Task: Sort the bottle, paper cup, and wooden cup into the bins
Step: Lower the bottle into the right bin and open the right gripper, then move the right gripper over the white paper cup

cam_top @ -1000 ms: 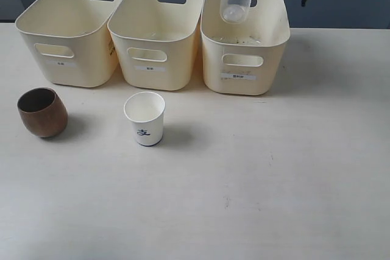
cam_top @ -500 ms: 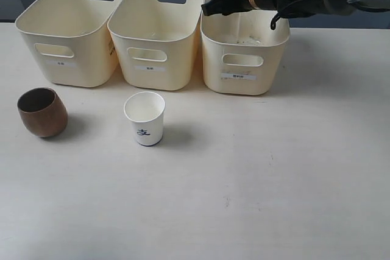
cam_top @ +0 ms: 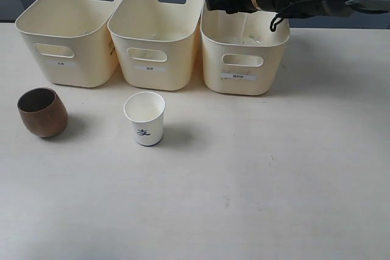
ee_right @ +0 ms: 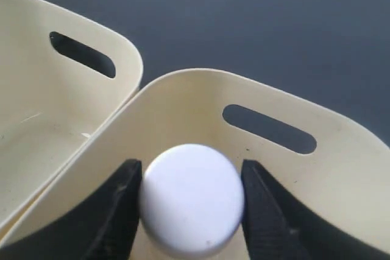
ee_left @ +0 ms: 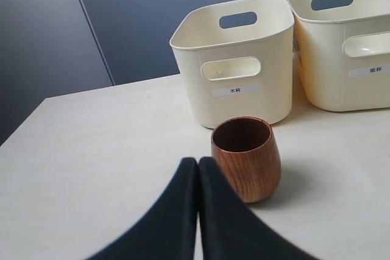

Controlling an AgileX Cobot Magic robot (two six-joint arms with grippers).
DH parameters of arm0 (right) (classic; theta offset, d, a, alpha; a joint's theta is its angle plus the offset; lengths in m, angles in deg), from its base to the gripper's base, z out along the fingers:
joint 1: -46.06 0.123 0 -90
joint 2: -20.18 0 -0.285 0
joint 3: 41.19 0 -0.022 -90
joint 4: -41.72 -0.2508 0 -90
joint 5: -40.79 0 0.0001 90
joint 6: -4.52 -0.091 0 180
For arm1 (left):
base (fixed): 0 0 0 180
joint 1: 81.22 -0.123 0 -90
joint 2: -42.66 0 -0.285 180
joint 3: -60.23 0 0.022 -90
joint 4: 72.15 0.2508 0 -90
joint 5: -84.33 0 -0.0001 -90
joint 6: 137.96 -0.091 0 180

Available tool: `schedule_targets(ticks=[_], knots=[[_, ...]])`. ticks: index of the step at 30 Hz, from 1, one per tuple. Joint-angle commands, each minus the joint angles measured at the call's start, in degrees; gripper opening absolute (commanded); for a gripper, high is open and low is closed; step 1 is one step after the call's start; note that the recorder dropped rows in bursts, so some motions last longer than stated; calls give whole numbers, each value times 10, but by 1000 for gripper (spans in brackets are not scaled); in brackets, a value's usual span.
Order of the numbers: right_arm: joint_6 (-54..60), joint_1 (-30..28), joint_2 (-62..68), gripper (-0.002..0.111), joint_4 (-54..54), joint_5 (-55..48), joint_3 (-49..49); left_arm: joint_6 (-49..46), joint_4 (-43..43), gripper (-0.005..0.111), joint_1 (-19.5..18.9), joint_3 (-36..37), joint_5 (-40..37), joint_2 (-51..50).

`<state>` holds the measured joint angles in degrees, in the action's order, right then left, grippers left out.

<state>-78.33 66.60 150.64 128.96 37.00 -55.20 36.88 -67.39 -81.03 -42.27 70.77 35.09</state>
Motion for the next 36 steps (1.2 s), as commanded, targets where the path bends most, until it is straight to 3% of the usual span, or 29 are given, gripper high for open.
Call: schedule_targets(ticks=[1, 17, 19, 25, 31, 36], knots=[[-1, -13, 9, -1, -21, 9, 4, 1, -1, 0, 0, -3, 3, -2], [3, -14, 21, -1, -20, 12, 8, 1, -1, 0, 0, -3, 3, -2], [3, -14, 21, 5, -19, 16, 8, 1, -1, 0, 0, -3, 3, -2], [3, -14, 21, 44, -30, 14, 8, 1, -1, 0, 0, -3, 3, -2], [3, -14, 21, 62, -27, 16, 8, 1, -1, 0, 0, -3, 3, -2], [3, -14, 18, 63, -29, 27, 8, 1, -1, 0, 0, -3, 3, -2]])
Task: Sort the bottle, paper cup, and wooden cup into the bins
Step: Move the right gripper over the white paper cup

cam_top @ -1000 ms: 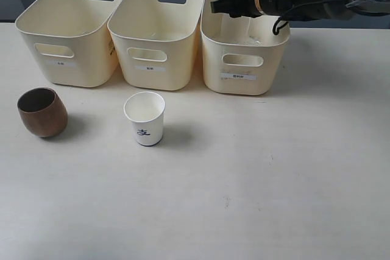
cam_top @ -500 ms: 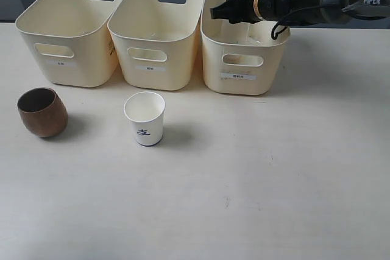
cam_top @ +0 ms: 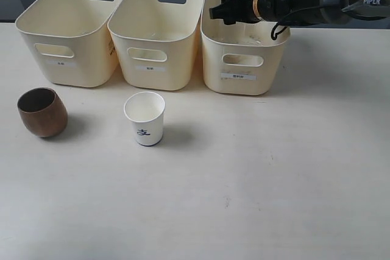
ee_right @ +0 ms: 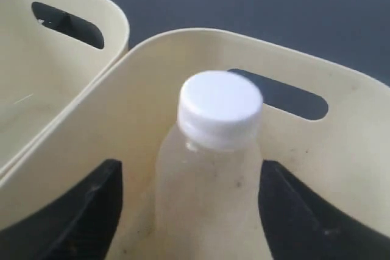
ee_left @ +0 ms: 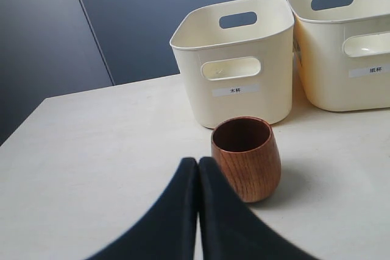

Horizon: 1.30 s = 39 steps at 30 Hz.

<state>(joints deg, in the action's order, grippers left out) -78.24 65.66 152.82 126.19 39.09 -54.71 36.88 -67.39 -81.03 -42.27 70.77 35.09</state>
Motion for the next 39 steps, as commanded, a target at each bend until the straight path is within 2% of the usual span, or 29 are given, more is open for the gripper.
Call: schedule_targets(ticks=[1, 18, 24, 28, 31, 32, 36, 39], knots=[[2, -5, -7, 63, -1, 6, 3, 1, -1, 0, 0, -3, 3, -2], [2, 13, -93, 63, -11, 57, 3, 1, -1, 0, 0, -3, 3, -2], [1, 55, -129, 62, 38, 87, 21, 1, -1, 0, 0, -3, 3, -2], [-39, 80, -168, 62, 145, 133, 61, 1, -1, 0, 0, -3, 3, -2], [-74, 84, -197, 62, 155, 250, 86, 1, -1, 0, 0, -3, 3, -2], [-74, 84, -213, 59, 155, 353, 94, 1, -1, 0, 0, -3, 3, -2], [-89, 84, -236, 45, 155, 589, 107, 1, -1, 0, 0, -3, 3, -2], [-89, 84, -236, 52, 155, 626, 146, 1, -1, 0, 0, -3, 3, -2]])
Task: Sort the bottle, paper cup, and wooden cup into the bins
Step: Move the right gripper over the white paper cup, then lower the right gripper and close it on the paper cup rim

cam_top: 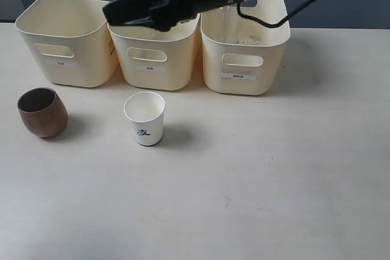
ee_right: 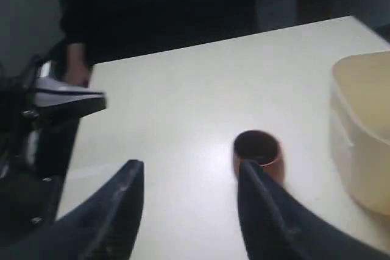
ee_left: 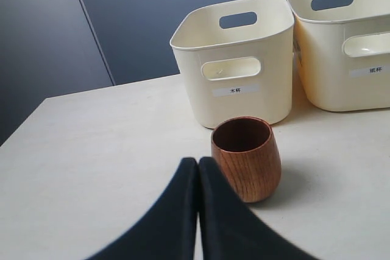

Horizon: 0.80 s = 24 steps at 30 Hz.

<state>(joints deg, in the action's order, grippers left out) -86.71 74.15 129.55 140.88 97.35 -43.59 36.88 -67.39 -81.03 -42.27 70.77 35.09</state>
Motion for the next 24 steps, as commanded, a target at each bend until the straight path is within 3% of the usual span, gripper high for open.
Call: schedule_targets(ticks=[1, 5, 10, 14, 24], knots=[[2, -1, -3, 55, 8, 18, 65, 1, -1, 0, 0, -3, 3, -2], [73, 13, -4, 54, 8, -72, 146, 1, -1, 0, 0, -3, 3, -2], [146, 117, 0, 54, 8, -213, 176, 1, -1, 0, 0, -3, 3, -2], [163, 157, 0, 54, 8, -341, 176, 1, -1, 0, 0, -3, 3, -2], [163, 160, 59, 55, 8, -385, 176, 1, -1, 0, 0, -3, 3, -2]])
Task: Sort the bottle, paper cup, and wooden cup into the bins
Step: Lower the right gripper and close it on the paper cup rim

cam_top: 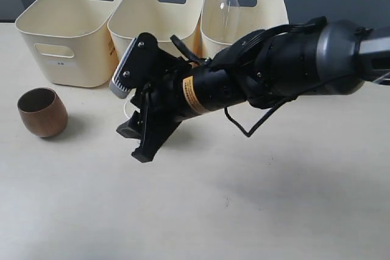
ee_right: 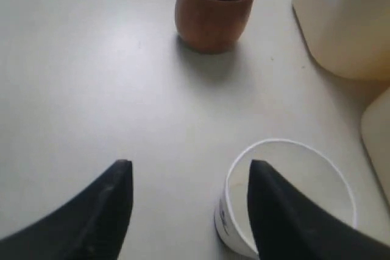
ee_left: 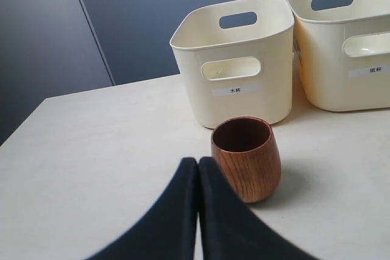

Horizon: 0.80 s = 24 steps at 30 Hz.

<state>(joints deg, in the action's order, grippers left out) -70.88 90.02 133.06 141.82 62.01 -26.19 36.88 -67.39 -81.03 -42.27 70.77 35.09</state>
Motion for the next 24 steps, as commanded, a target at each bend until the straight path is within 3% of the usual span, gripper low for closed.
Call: schedule_targets(ticks=[1, 24], knots=[[5, 1, 29, 55, -2, -43, 2, 1, -1, 0, 0, -3, 3, -2], [19, 0, 44, 54, -2, -91, 2, 1, -1, 0, 0, -3, 3, -2]])
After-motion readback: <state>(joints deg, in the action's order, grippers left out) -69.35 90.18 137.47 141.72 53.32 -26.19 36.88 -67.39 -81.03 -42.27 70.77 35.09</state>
